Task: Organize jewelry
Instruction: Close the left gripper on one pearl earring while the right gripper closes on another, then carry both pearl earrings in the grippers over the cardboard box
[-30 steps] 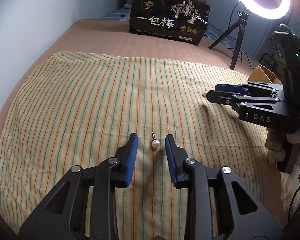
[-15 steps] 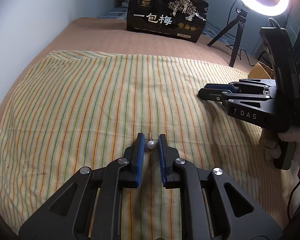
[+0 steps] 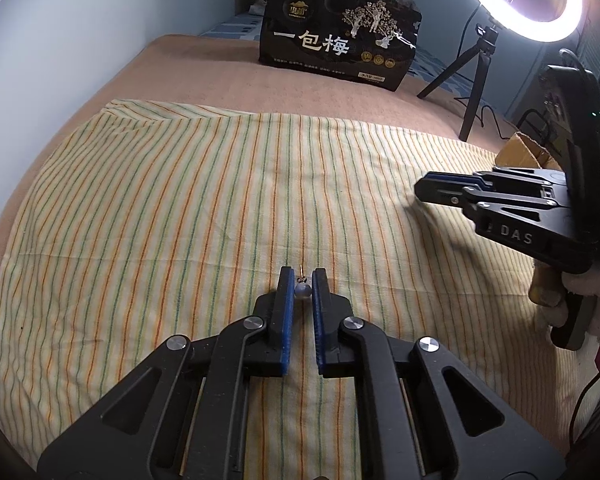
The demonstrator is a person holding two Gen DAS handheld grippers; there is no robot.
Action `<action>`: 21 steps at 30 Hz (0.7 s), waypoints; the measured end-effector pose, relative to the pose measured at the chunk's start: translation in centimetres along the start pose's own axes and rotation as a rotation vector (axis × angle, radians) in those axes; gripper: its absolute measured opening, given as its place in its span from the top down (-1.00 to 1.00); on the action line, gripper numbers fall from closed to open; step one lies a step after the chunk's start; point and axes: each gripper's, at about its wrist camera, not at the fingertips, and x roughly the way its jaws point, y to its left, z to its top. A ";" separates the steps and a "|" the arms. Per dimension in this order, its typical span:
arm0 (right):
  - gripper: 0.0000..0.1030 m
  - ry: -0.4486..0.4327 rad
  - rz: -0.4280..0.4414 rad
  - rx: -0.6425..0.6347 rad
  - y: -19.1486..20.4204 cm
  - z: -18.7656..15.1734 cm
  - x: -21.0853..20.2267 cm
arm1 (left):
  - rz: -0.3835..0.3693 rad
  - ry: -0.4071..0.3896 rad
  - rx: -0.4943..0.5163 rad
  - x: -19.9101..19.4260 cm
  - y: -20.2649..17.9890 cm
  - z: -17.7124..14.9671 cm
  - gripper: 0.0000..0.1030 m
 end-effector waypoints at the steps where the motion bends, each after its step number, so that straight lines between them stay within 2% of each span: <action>1: 0.82 -0.002 0.000 0.001 -0.1 0.0 -0.2 | -0.001 -0.002 -0.003 -0.1 0.0 0.0 0.86; 9: 0.82 -0.043 0.014 0.019 -0.8 0.1 -4.4 | -0.006 -0.032 0.000 -2.6 -1.0 1.1 0.86; 21: 0.82 -0.118 -0.007 0.039 -1.4 -1.5 -13.3 | -0.029 -0.110 0.086 -7.8 -5.5 3.7 0.86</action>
